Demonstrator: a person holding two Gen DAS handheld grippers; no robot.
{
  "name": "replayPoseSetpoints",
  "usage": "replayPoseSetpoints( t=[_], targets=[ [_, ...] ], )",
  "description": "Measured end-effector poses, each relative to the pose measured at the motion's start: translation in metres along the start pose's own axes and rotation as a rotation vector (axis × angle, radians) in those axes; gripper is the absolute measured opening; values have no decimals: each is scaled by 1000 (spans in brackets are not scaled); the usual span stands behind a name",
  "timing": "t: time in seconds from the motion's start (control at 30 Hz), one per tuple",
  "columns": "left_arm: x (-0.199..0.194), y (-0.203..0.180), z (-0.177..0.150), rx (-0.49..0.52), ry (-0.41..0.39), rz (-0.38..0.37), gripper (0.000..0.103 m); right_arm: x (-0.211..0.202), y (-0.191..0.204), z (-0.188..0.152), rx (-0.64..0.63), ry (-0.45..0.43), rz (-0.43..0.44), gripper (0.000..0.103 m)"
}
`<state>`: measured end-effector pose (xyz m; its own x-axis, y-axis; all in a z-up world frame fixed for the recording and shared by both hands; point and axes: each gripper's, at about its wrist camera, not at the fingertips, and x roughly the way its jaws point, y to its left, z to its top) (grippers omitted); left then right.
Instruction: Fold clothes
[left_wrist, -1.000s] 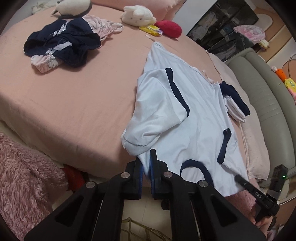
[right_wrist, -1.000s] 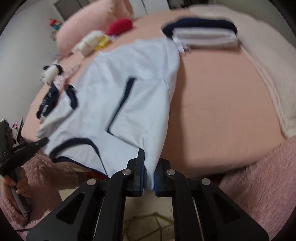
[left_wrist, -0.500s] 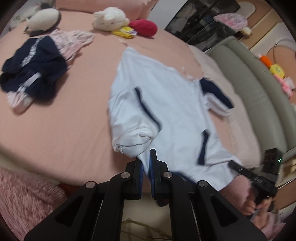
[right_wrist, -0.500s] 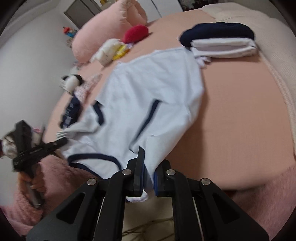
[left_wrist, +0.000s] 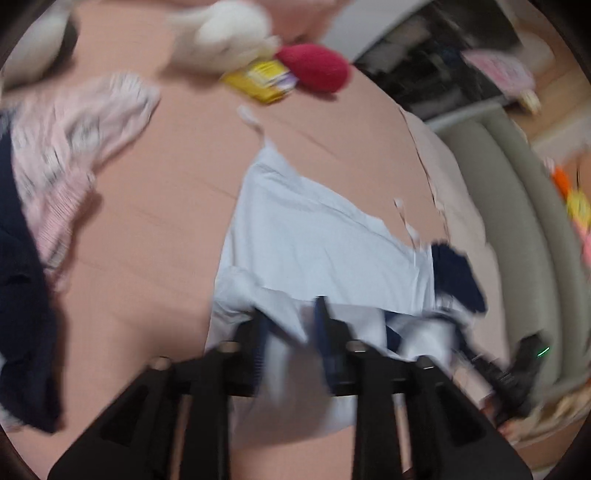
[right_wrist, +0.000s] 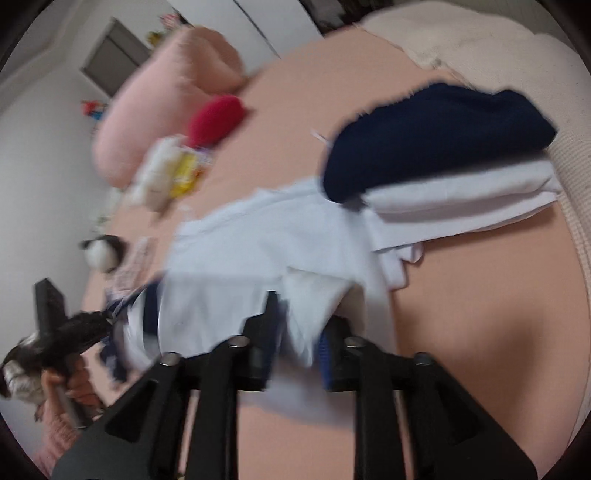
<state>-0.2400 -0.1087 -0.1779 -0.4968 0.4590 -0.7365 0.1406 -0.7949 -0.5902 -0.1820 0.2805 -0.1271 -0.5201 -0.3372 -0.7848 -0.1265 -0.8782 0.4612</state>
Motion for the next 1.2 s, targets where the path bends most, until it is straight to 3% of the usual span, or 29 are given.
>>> replayPoseSetpoints(
  t=[0.03,0.13,0.27,0.4,0.47,0.57,0.63,0.7,0.77,0.8,0.87,1.03,1.2],
  targets=[
    [0,5,0,-15,-17,-19,46,8,-5,0,23,20,1,28],
    [-18,8,-20,54,-83,-53,69,3,-18,-11,68,-11,56,43],
    [-15,16,-56,135,-11,30,69,-8,-30,-35,67,-20,8,56],
    [-5,27,-72,94,44,108,69,-1,-27,-60,1,58,-37,59],
    [-1,31,-75,65,52,71,71,3,-23,-71,-48,59,-56,67],
    [15,29,-82,57,126,-15,71,16,-16,-79,-99,76,-74,73],
    [17,22,-84,87,100,-13,71,24,-11,-80,-120,83,-78,74],
    [19,16,-86,107,77,-16,58,32,-5,-81,-140,89,-82,57],
    [23,11,-87,124,65,0,41,33,-3,-82,-133,93,-68,30],
    [23,8,-88,129,61,6,39,32,-2,-83,-121,95,-57,25],
    [15,2,-88,137,52,2,31,28,-2,-83,-98,98,-33,19],
    [-25,-21,-99,231,65,-19,30,-9,3,-99,-79,98,48,18],
    [-47,-1,-126,190,126,18,30,-47,0,-145,-111,113,93,18]
  ],
)
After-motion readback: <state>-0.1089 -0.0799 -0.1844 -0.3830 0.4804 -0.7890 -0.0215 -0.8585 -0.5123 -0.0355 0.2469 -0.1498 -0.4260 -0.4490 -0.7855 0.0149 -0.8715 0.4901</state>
